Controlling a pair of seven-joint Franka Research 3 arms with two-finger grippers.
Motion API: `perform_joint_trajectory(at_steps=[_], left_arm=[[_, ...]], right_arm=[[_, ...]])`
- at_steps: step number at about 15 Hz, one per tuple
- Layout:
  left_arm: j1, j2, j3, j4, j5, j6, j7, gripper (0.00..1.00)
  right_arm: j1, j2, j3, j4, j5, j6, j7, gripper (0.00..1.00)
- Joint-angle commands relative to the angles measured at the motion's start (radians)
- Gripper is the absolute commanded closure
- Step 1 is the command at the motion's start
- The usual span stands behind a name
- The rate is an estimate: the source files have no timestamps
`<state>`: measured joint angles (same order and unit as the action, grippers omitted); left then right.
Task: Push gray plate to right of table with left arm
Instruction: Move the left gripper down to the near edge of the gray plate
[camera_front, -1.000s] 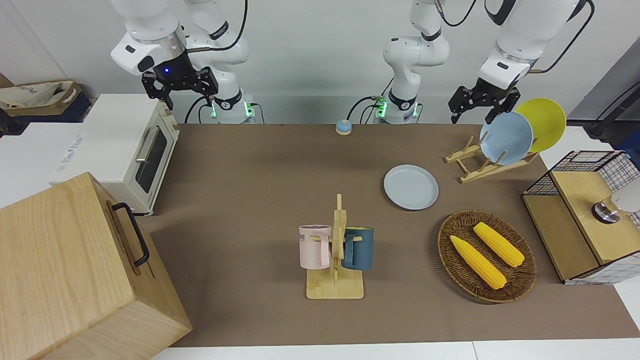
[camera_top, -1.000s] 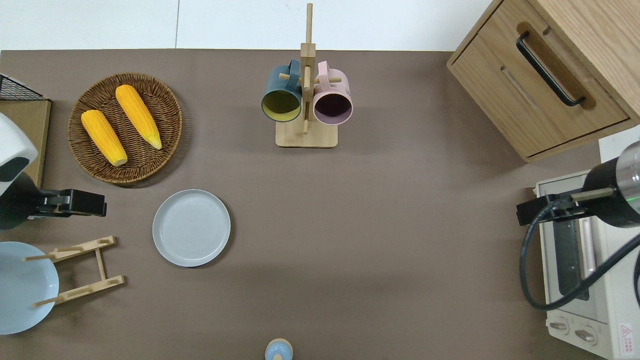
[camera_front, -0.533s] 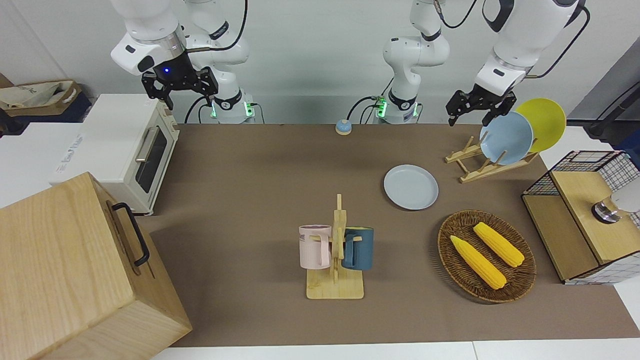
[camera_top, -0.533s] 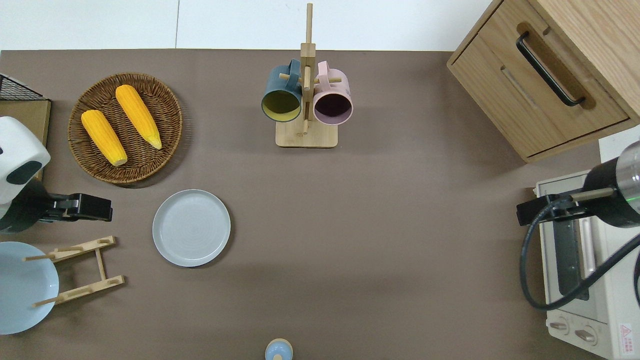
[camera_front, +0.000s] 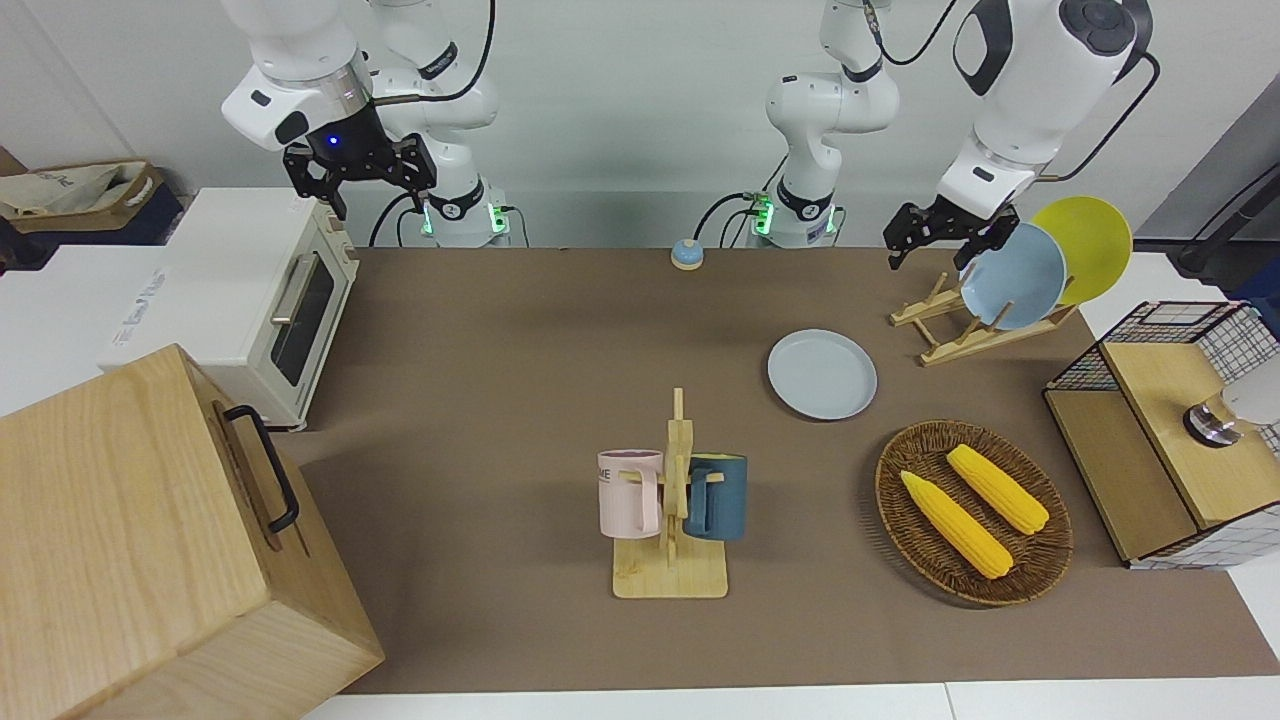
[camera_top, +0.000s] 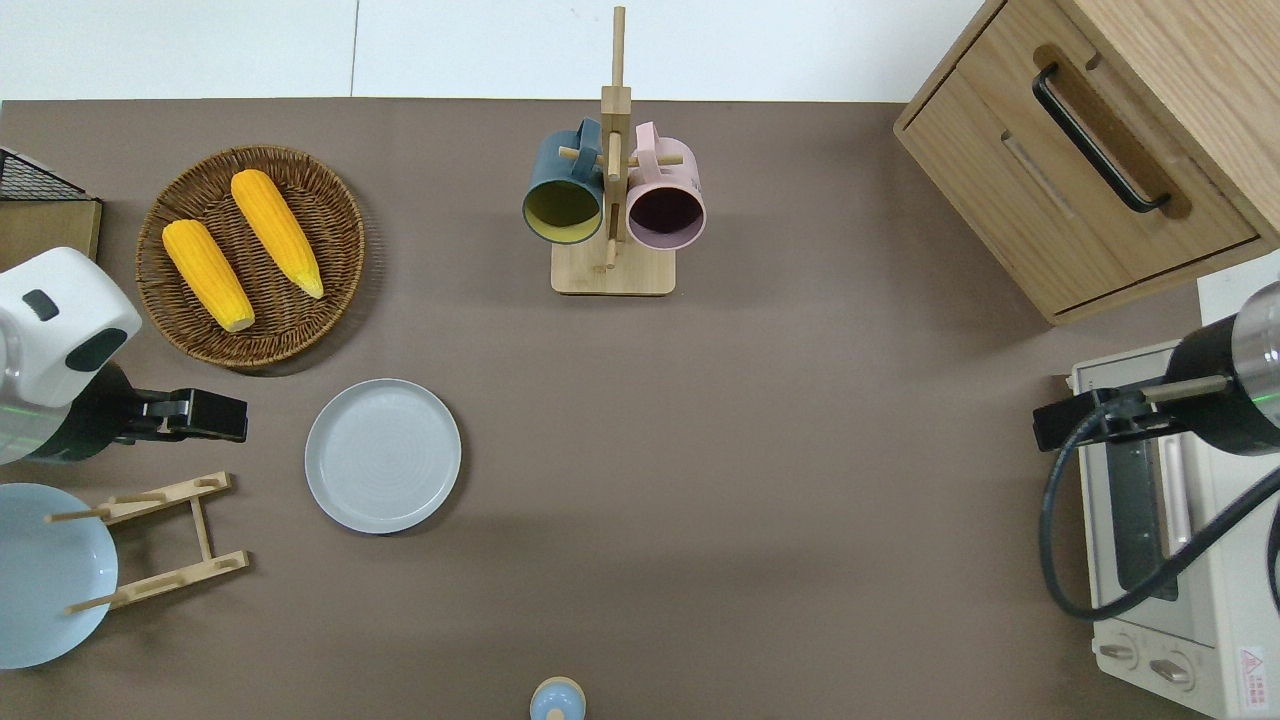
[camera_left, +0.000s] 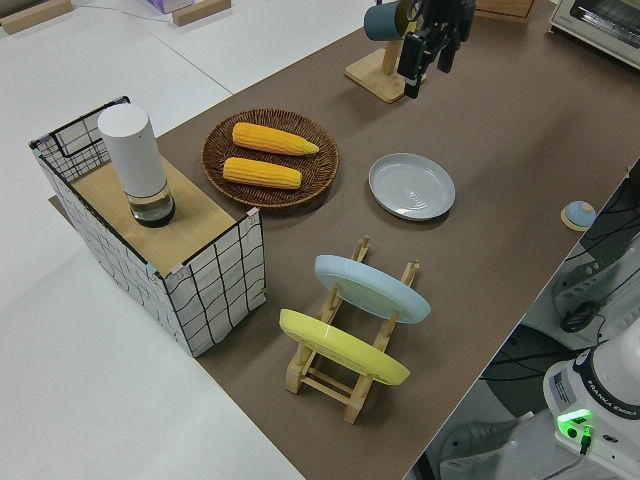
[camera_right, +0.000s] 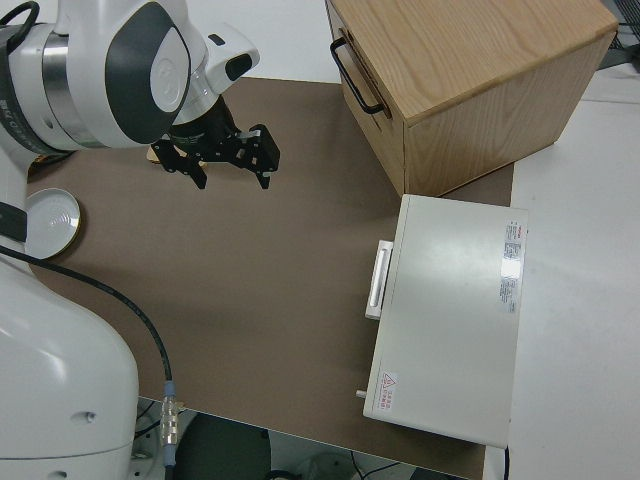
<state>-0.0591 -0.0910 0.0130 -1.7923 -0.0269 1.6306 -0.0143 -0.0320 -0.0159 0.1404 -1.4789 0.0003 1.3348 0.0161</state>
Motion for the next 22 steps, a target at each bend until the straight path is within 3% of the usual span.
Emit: perform_joint_trajectory(at_steps=[1,22], left_arm=[[-0.005,-0.050,0.005,-0.122,-0.004,0.110,0.008,0.01],[0.002,-0.058,0.005,-0.528,-0.004,0.570,0.013,0.00]], right_arm=[[-0.019,-0.002,0.016,0.009,0.004,-0.016,0.012,0.017],[-0.020,-0.002,0.016,0.009,0.004,-0.016,0.013,0.017]])
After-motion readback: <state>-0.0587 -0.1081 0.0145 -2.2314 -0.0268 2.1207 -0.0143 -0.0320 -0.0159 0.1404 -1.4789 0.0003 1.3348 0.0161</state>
